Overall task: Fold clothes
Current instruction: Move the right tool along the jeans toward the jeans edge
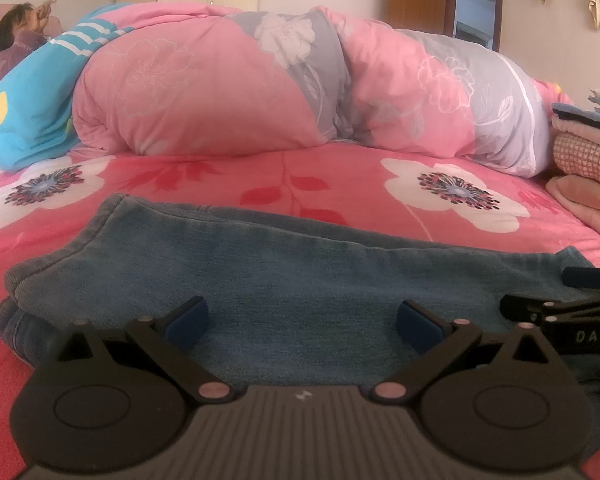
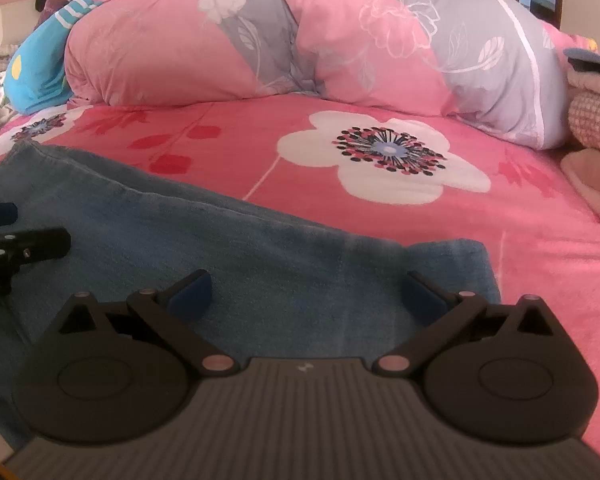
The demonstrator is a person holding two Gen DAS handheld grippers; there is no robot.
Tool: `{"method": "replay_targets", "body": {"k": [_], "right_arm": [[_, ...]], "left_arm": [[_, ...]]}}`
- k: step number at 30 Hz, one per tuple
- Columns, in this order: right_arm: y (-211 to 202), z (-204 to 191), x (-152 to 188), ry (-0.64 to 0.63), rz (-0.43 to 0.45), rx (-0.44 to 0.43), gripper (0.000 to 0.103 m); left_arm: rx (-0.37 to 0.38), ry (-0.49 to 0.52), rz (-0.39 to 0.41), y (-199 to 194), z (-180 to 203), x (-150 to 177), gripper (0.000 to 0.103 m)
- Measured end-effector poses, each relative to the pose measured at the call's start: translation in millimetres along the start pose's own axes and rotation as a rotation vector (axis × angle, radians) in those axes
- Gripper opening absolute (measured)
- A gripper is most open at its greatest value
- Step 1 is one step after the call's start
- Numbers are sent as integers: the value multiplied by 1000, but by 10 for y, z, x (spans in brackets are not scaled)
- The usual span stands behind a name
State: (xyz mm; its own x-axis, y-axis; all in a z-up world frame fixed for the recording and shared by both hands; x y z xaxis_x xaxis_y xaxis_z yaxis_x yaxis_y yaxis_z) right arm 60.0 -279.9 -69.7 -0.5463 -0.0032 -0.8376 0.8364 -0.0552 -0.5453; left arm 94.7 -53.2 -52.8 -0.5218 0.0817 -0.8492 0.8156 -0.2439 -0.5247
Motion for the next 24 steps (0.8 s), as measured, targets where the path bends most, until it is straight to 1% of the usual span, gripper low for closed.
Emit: {"method": "replay_targets", "body": {"k": [9, 24], "right_arm": [[-6, 22, 11, 14, 6, -12, 102], [-43, -16, 25, -1, 8, 16, 102]], "left_arm": [[1, -1, 0, 0, -1, 1, 101], [1, -1, 1, 2, -2, 3, 101]]}}
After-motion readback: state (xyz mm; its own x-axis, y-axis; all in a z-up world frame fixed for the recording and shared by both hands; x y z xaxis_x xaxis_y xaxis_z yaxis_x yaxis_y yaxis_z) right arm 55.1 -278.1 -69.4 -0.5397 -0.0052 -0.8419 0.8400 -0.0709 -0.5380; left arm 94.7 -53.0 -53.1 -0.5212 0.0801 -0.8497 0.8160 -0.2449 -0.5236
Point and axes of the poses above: each gripper's, at about its wrist camera, not at the fingertips, and y roughly the way its jaws point, z to its right, x to its underside, the point moved 2 cm from there along y, roughly the way its jaws point, and after that the axes turned 1 degree about z, right-handed, at the moved point
